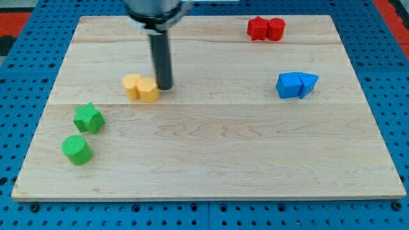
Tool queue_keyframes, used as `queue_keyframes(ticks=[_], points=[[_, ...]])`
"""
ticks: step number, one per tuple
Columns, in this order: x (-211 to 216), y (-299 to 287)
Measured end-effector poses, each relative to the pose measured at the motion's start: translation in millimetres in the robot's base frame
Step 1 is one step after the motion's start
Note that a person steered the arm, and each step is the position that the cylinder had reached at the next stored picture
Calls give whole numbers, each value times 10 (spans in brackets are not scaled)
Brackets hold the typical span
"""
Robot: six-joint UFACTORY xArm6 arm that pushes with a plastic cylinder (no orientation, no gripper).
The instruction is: Separate the yellow blocks
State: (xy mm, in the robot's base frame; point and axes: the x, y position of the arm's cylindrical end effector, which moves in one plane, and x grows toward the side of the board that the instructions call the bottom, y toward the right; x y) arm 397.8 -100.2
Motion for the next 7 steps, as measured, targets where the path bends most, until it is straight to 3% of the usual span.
queue_keyframes(ticks=[2, 5, 7], points=[[-210, -316], [454, -608], [-146, -411]])
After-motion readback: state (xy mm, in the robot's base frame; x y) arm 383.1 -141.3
